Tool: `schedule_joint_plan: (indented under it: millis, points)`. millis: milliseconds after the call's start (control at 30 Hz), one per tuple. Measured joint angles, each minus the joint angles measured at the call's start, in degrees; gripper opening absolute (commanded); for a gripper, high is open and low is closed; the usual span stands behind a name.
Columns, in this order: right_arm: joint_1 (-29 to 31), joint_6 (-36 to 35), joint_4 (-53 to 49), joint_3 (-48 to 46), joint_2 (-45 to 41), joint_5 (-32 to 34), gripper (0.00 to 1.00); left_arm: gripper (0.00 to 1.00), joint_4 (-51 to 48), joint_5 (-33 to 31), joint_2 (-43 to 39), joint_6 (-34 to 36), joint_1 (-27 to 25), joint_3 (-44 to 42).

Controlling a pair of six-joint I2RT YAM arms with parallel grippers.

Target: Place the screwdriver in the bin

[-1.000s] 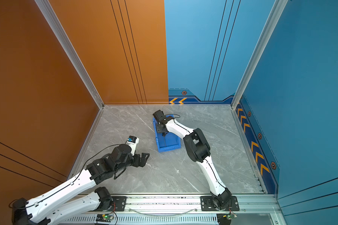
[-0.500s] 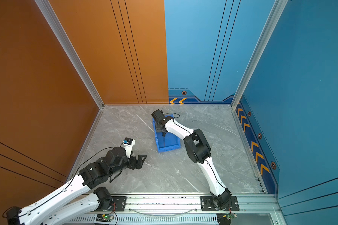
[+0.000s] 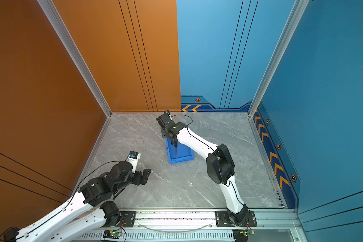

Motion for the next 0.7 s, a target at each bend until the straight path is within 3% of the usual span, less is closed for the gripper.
schedule_joint_plan:
  millis: [433,567,700]
  points:
    - [4.2,-5.3,-2.5,-21.9,-26.1,7.8,0.91,0.98,0.9,-14.1,-3.9,1.2,2.8,-2.1]
    - [3.7,-6.0,-0.1,-31.5,-35.7,9.7,1.0,0.98,3.2,-14.8,-3.9,3.7,5.4,-3.2]
    - [0.6,-6.3,3.1,-40.2,-43.8,10.3,1.0,0.98,5.4,-14.7,-3.7,6.1,8.2,-3.3]
